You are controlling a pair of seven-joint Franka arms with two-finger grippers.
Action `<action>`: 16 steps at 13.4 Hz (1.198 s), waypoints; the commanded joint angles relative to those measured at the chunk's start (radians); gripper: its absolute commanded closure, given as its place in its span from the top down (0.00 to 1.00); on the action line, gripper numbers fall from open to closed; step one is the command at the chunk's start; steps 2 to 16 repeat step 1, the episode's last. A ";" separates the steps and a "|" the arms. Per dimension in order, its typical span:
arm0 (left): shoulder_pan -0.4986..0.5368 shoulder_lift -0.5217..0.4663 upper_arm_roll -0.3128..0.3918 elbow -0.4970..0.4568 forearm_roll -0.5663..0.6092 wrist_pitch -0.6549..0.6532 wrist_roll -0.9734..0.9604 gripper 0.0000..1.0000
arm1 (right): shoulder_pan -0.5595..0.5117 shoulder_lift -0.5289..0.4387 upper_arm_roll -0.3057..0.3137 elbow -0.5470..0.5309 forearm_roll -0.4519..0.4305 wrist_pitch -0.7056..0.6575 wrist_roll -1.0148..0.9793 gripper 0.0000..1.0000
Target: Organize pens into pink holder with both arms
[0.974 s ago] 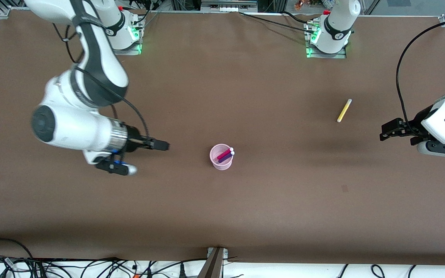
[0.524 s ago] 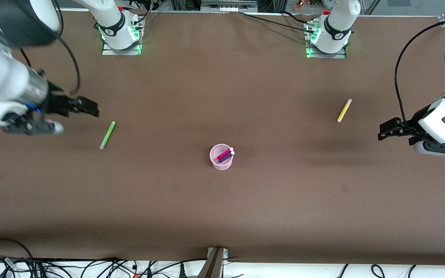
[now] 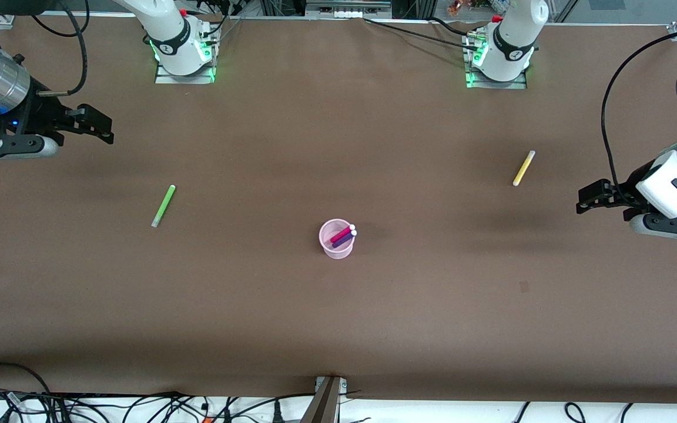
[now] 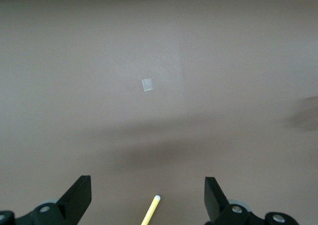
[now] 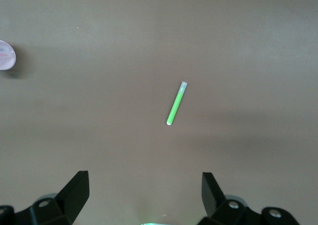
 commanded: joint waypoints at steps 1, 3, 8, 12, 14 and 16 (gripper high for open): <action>0.010 -0.023 -0.011 -0.026 0.023 0.012 0.009 1.00 | -0.046 0.007 0.042 0.022 -0.013 0.005 -0.023 1.00; 0.010 -0.023 -0.011 -0.026 0.023 0.012 0.009 1.00 | -0.046 0.007 0.042 0.022 -0.013 0.005 -0.023 1.00; 0.010 -0.023 -0.011 -0.026 0.023 0.012 0.009 1.00 | -0.046 0.007 0.042 0.022 -0.013 0.005 -0.023 1.00; 0.010 -0.023 -0.011 -0.026 0.023 0.012 0.009 1.00 | -0.046 0.007 0.042 0.022 -0.013 0.005 -0.023 1.00; 0.010 -0.023 -0.011 -0.026 0.023 0.012 0.009 1.00 | -0.046 0.007 0.042 0.022 -0.013 0.005 -0.023 1.00; 0.010 -0.023 -0.011 -0.026 0.023 0.012 0.009 1.00 | -0.046 0.007 0.042 0.022 -0.013 0.005 -0.023 1.00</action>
